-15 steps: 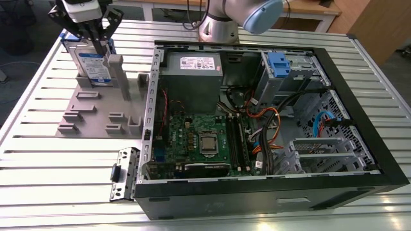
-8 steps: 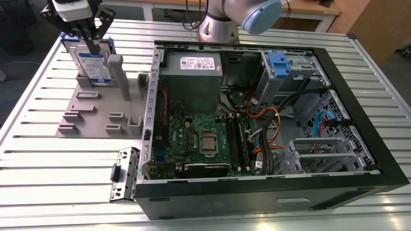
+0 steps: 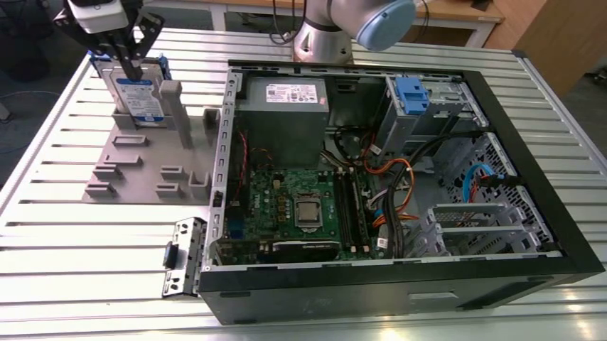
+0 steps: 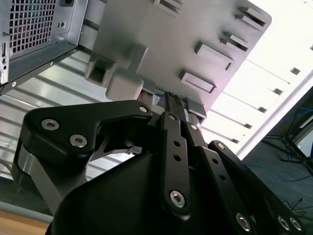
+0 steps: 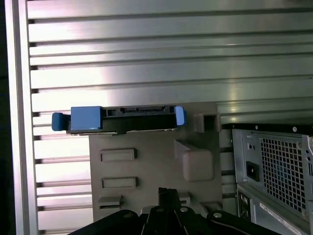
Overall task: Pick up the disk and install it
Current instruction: 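Reach for the disk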
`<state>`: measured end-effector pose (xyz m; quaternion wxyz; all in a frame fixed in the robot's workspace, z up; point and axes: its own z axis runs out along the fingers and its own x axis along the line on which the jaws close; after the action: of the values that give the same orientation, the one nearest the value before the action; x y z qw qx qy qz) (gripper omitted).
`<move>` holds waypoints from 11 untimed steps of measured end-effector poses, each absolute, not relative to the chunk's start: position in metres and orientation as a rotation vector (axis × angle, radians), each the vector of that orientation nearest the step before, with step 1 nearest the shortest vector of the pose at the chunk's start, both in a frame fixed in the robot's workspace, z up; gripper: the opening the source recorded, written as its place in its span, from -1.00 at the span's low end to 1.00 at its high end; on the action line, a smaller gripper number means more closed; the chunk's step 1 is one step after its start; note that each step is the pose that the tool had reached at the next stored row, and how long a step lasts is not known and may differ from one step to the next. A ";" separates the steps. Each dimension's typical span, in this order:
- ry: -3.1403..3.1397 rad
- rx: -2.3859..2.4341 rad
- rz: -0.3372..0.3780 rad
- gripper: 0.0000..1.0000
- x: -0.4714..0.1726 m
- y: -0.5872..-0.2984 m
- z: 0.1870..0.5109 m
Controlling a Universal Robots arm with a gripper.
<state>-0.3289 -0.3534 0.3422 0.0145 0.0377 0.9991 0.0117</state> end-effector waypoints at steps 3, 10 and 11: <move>3.110 0.117 0.036 -0.80 -0.332 -0.353 0.341; 3.110 0.117 0.036 -0.80 -0.338 -0.353 0.340; 3.110 0.117 0.036 -0.80 -0.338 -0.353 0.339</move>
<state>-0.3385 -0.3530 0.3392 0.0145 0.0377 0.9991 0.0117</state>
